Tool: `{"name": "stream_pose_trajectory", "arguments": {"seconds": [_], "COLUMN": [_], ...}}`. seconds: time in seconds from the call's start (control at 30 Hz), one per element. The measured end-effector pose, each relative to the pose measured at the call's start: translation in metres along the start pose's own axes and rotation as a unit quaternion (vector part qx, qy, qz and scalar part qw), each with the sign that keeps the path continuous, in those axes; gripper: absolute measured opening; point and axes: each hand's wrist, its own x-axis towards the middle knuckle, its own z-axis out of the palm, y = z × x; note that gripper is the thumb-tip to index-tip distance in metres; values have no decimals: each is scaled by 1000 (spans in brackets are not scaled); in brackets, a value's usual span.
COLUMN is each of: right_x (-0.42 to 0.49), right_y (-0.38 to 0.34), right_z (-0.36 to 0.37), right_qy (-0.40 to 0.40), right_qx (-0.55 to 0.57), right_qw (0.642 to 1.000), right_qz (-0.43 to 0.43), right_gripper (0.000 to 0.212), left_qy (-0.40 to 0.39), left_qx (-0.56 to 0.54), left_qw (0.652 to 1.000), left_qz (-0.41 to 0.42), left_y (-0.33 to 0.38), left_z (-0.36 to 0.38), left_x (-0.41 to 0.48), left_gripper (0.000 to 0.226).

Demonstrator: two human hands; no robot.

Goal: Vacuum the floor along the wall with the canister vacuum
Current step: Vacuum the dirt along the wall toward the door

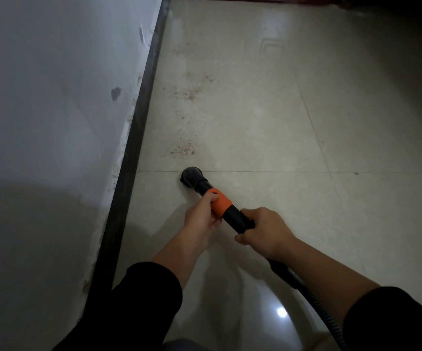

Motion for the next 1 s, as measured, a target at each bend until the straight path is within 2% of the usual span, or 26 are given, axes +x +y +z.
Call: {"name": "stream_pose_trajectory", "arguments": {"seconds": [0.1, 0.57, 1.0], "right_x": [2, 10, -19], "right_y": [5, 37, 78], "right_z": [-6, -25, -36], "right_qy": [6, 47, 81], "right_qx": [4, 20, 24], "right_qw": [1000, 998, 992], "right_qz": [5, 34, 92], "right_gripper": [16, 14, 17], "left_qy": [-21, -36, -53], "left_qx": [19, 27, 78], "left_qw": [1000, 999, 996], "left_qz": [-7, -11, 2], "left_y": [6, 2, -40], "left_z": [10, 55, 92], "left_x": [-2, 6, -2], "left_gripper": [40, 44, 18]}}
